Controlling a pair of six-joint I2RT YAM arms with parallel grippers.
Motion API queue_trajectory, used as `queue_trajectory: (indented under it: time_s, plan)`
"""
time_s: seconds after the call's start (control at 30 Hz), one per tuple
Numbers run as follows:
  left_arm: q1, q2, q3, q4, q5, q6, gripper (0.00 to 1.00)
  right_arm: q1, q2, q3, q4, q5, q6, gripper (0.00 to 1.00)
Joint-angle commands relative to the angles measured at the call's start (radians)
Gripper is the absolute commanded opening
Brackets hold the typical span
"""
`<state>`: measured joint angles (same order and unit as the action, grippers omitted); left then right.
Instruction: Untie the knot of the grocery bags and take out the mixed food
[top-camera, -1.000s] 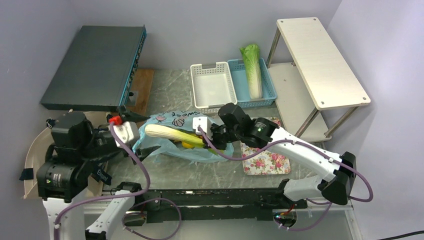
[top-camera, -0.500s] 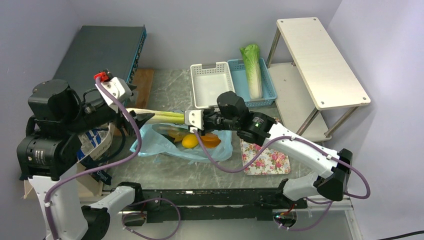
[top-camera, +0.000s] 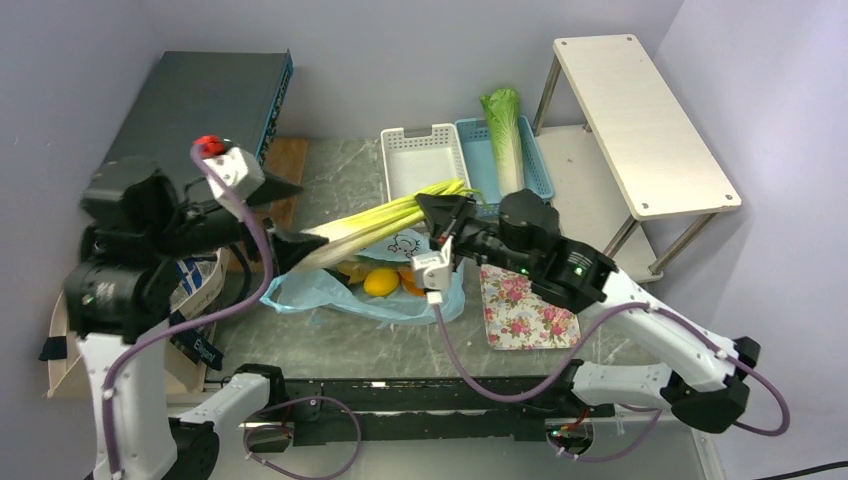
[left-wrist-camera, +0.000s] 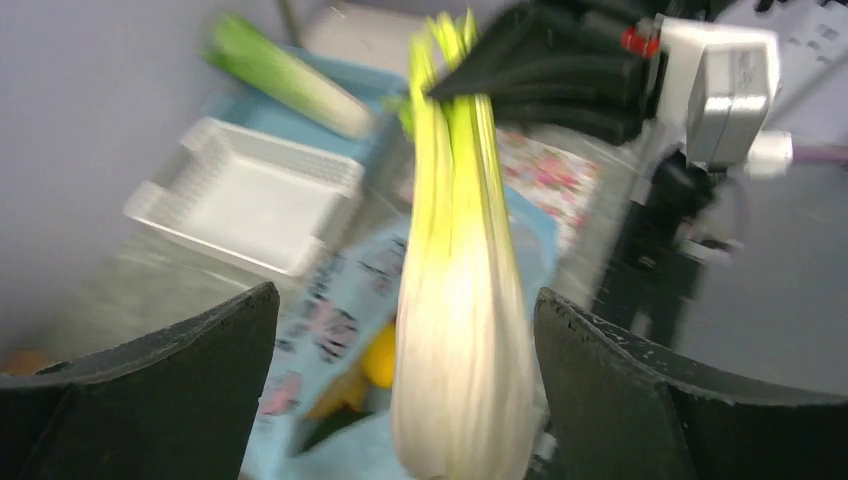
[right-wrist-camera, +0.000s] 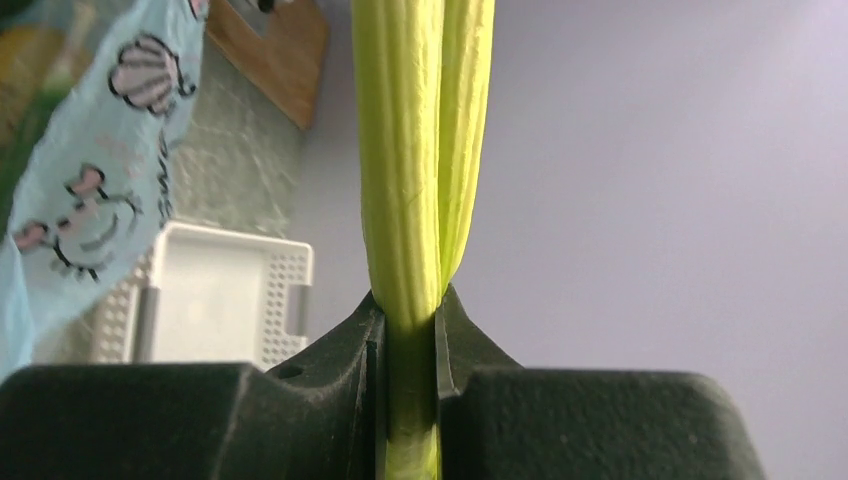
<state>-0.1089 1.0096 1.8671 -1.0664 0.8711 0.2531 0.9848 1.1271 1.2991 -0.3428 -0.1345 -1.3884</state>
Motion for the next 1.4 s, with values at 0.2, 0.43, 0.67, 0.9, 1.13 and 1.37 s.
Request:
queue_trajectory:
  time_s: [0.2, 0.43, 0.67, 0.9, 1.13, 1.37]
  plan:
    - [-0.081, 0.073, -0.3, 0.006, 0.396, -0.154, 0.95, -0.025, -0.149, -0.135, -0.045, -0.002, -0.312, 0.02]
    - [-0.174, 0.034, -0.533, 0.103, 0.276, -0.287, 0.89, -0.026, -0.179, -0.191, 0.062, -0.009, -0.307, 0.02]
    - [-0.28, 0.076, -0.494, -0.028, 0.293, -0.085, 0.73, -0.034, -0.172, -0.212, 0.141, -0.017, -0.328, 0.01]
    - [-0.303, 0.067, -0.501, 0.05, 0.378, -0.099, 0.07, -0.041, -0.152, -0.204, 0.253, 0.04, -0.164, 0.41]
    - [-0.121, -0.029, -0.651, 0.803, 0.331, -0.56, 0.0, -0.211, -0.069, 0.087, 0.127, 0.16, 0.678, 0.98]
    - [-0.141, 0.015, -0.725, 1.418, 0.147, -0.78, 0.11, -0.288, 0.007, 0.278, 0.118, -0.067, 1.455, 0.88]
